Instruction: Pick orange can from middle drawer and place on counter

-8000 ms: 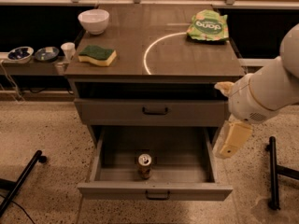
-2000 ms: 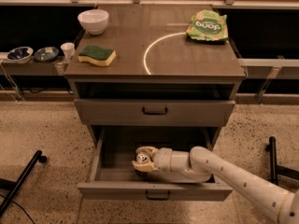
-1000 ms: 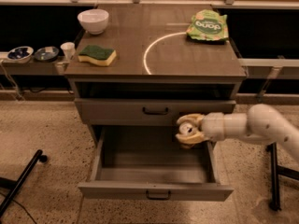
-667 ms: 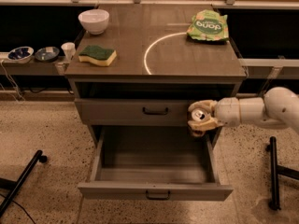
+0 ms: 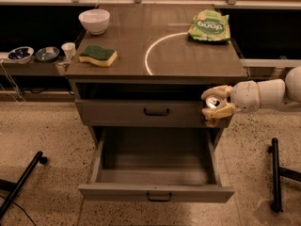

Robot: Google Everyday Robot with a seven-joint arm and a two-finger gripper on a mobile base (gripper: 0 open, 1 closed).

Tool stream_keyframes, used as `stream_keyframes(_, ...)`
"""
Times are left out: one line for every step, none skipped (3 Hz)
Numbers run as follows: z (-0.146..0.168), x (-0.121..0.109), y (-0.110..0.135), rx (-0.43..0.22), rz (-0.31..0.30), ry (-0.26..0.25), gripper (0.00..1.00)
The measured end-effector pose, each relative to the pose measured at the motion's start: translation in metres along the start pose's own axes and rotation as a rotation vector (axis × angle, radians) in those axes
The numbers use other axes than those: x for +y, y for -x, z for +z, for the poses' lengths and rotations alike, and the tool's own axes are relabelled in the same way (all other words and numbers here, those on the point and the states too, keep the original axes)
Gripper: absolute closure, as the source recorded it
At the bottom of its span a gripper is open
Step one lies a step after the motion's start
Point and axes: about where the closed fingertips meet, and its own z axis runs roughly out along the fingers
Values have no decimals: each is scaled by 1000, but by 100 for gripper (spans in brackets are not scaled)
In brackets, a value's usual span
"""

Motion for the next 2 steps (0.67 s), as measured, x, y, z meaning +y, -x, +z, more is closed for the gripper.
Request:
stream_keyframes(-7,-2,19,-48,-18,-7,100)
stream_keyframes(-39,0,110,-115,-119,-3,100)
